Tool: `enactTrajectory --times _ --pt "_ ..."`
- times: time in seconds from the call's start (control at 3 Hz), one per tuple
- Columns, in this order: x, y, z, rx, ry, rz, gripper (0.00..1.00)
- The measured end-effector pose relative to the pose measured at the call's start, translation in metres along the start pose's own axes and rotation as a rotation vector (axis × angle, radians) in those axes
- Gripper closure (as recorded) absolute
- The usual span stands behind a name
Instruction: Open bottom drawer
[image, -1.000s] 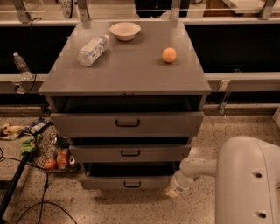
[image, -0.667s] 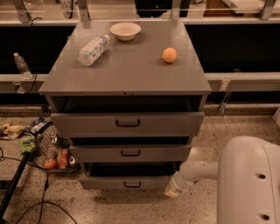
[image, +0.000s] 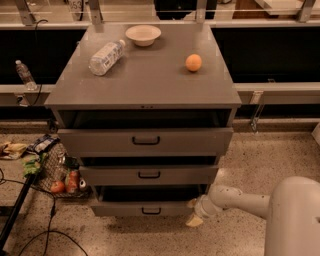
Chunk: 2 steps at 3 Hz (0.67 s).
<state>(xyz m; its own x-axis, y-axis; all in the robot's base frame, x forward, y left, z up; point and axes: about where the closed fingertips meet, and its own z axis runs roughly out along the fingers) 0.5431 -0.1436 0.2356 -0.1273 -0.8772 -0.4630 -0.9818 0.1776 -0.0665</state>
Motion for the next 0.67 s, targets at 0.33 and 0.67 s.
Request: enactTrajectory --times 0.33,0.67 --pt "0.008 0.003 -0.017 -0.003 -0.056 -0.009 0.00" --pt "0.026 0.020 -0.066 0.005 -0.121 0.045 0.00"
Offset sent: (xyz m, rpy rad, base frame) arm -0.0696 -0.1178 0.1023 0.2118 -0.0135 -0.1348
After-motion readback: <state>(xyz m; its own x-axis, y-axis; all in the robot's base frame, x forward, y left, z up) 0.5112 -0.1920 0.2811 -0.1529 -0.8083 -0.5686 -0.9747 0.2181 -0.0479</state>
